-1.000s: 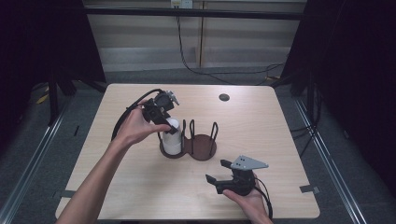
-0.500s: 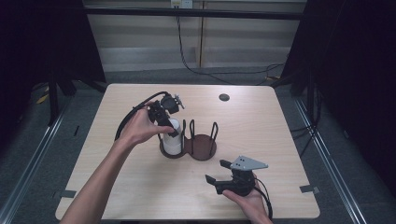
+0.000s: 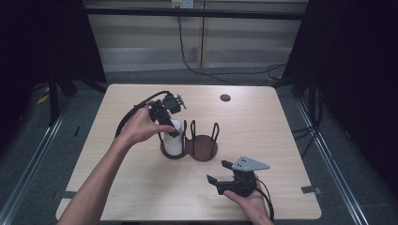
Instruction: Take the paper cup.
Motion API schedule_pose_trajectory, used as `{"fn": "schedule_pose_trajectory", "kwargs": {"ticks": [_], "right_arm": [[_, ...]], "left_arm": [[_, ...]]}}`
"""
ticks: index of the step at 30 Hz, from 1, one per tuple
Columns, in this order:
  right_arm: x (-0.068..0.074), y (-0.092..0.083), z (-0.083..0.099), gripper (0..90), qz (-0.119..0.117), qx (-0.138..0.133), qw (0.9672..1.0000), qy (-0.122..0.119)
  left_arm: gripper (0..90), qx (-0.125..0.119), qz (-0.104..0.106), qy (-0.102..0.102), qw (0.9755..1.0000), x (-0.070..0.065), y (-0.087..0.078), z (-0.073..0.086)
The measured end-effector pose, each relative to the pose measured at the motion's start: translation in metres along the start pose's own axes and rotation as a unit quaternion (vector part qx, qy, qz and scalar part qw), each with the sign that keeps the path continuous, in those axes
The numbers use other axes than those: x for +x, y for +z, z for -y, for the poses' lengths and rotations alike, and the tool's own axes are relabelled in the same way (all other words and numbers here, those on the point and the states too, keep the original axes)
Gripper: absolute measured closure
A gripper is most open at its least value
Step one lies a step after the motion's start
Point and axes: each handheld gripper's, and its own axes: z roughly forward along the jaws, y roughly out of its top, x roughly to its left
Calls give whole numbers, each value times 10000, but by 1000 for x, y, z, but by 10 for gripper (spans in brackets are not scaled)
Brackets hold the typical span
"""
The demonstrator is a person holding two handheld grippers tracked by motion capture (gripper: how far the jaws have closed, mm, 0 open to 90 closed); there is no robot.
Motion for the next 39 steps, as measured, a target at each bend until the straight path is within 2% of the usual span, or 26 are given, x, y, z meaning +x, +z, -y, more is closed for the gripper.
{"fn": "schedule_pose_trajectory", "kwargs": {"ticks": [3, 6, 10, 11, 14, 15, 17, 19, 20, 21, 26, 31, 35, 36, 37, 39], "right_arm": [[0, 0, 0, 202, -1, 39, 10000, 2], [0, 2, 0, 201, -7, 82, 10000, 3], [0, 1, 0, 201, -8, 68, 10000, 0], [0, 1, 0, 200, 0, 73, 10000, 0], [0, 1, 1, 200, -24, 65, 10000, -3], [0, 1, 1, 199, -23, 63, 10000, -13], [1, 1, 1, 199, -30, 60, 10000, -23], [1, 1, 0, 198, -18, 55, 10000, -4], [0, 0, 0, 196, -9, 51, 10000, 12], [0, 0, 0, 195, 10, 45, 10000, 28], [-1, -1, 0, 193, 34, 10, 10000, 32], [0, -1, 0, 187, 47, -6, 10000, 33], [0, -1, 0, 185, 59, -10, 10000, 43], [0, -1, 0, 184, 69, -6, 10000, 52], [0, -1, 0, 183, 70, -10, 10000, 51], [0, -1, 0, 183, 71, -13, 10000, 50]], "left_arm": [[345, 16, -4, 7, 10000, 0, -2, 0], [345, -104, 29, -103, 9999, 2, -4, 1], [346, -124, 62, -82, 9999, 4, -7, 3], [347, -169, 85, -160, 9997, 3, -7, 3], [349, -237, 82, -180, 9995, 4, -9, 4], [350, -189, 116, -166, 9996, 4, -10, 4], [352, -245, 85, -195, 9995, 3, -11, 4], [356, -206, 109, -80, 9997, 4, -12, 5], [358, -176, 136, -151, 9996, 4, -13, 6], [360, -242, 136, -179, 9995, 4, -13, 7], [363, -271, 145, -170, 9994, 5, -19, 9], [364, -425, 99, -278, 9987, 6, -26, 12], [365, -462, 141, -273, 9985, 6, -30, 13], [365, -517, 175, -342, 9979, 6, -30, 14], [365, -499, 194, -275, 9982, 7, -32, 14], [365, -584, 199, -302, 9976, 6, -34, 15]]}}
